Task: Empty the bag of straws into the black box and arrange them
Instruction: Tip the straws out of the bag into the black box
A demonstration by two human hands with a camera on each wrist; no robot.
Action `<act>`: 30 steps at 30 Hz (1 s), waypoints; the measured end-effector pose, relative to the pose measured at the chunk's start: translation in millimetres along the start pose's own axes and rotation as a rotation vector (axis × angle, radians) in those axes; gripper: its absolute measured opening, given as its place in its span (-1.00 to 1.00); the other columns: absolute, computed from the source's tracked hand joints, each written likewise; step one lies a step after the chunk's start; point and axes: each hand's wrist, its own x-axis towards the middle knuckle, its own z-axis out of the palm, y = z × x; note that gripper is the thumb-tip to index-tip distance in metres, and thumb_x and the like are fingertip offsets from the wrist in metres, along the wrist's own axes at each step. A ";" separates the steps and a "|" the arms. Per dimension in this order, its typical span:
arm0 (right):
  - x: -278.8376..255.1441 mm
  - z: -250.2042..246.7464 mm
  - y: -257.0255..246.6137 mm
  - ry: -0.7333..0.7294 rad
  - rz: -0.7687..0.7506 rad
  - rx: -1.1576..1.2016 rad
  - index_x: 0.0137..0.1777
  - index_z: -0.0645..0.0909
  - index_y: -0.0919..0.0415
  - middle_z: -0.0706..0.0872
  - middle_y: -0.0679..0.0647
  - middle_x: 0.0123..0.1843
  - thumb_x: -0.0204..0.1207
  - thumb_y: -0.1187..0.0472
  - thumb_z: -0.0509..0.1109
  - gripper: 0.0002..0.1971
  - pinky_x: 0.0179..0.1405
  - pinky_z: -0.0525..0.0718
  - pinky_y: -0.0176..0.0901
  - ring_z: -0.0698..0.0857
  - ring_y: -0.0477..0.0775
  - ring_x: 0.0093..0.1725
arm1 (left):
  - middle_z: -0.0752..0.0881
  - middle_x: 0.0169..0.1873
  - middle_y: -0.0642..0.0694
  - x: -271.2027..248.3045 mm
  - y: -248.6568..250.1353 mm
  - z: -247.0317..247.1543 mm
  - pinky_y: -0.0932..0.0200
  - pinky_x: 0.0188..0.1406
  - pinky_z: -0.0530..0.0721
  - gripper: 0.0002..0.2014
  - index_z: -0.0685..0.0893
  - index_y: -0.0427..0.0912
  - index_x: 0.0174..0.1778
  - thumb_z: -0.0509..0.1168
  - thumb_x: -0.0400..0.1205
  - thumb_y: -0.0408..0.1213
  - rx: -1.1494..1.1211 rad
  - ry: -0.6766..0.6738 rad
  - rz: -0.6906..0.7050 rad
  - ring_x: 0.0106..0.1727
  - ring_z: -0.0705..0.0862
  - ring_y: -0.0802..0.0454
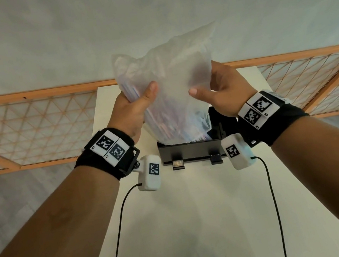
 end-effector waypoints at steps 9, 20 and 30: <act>2.6 5.7 1.1 0.043 0.011 -0.175 -0.06 0.71 -0.08 0.77 -0.25 -0.21 0.64 0.09 0.38 -0.91 -0.11 0.57 -0.43 0.73 -0.34 -0.17 | 0.88 0.09 -0.07 7.0 -26.7 -5.9 -0.06 0.33 0.74 -0.36 0.88 -0.04 0.09 0.78 0.10 0.08 0.115 -0.187 -0.103 0.22 0.83 -0.02; 3.4 -5.4 -0.5 0.057 0.010 -0.273 -0.12 0.68 -0.02 0.72 -0.20 -0.26 0.63 0.07 0.38 -0.90 -0.30 0.41 -0.62 0.64 -0.37 -0.29 | 0.65 0.48 -0.06 16.4 -21.9 -27.8 -0.20 0.41 0.68 0.14 0.40 0.06 0.59 0.56 0.10 0.47 0.266 -0.064 0.028 0.52 0.61 -0.06; 5.1 -7.3 -4.4 0.100 -0.053 -0.267 -0.11 0.69 0.08 0.78 -0.01 -0.23 0.61 0.19 0.40 -0.92 -0.27 0.47 -0.55 0.65 -0.22 -0.28 | 0.81 0.01 0.10 3.7 -12.1 -36.2 -0.09 0.07 0.79 -0.38 0.70 0.02 0.16 0.74 0.24 0.10 1.003 0.019 -0.097 0.05 0.78 0.08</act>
